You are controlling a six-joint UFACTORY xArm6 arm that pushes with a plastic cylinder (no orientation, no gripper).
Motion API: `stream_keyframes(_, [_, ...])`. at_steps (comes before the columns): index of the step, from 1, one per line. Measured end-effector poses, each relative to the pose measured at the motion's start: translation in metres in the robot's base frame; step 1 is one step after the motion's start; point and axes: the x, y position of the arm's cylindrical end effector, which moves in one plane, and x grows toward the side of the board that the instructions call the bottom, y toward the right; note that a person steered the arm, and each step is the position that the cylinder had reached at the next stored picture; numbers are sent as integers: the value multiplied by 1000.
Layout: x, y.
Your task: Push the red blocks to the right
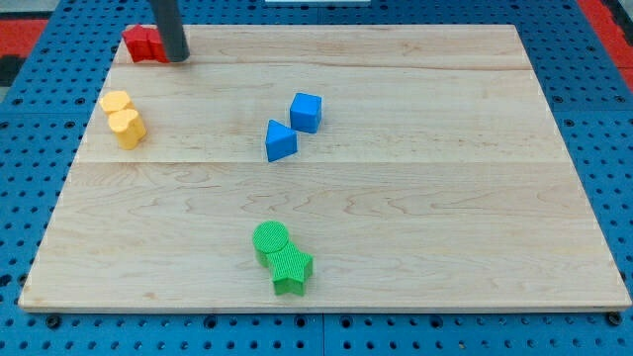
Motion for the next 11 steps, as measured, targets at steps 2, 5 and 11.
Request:
stream_keyframes(2, [36,97])
stream_keyframes(5, [39,-102])
stream_keyframes(11, [-18,-36])
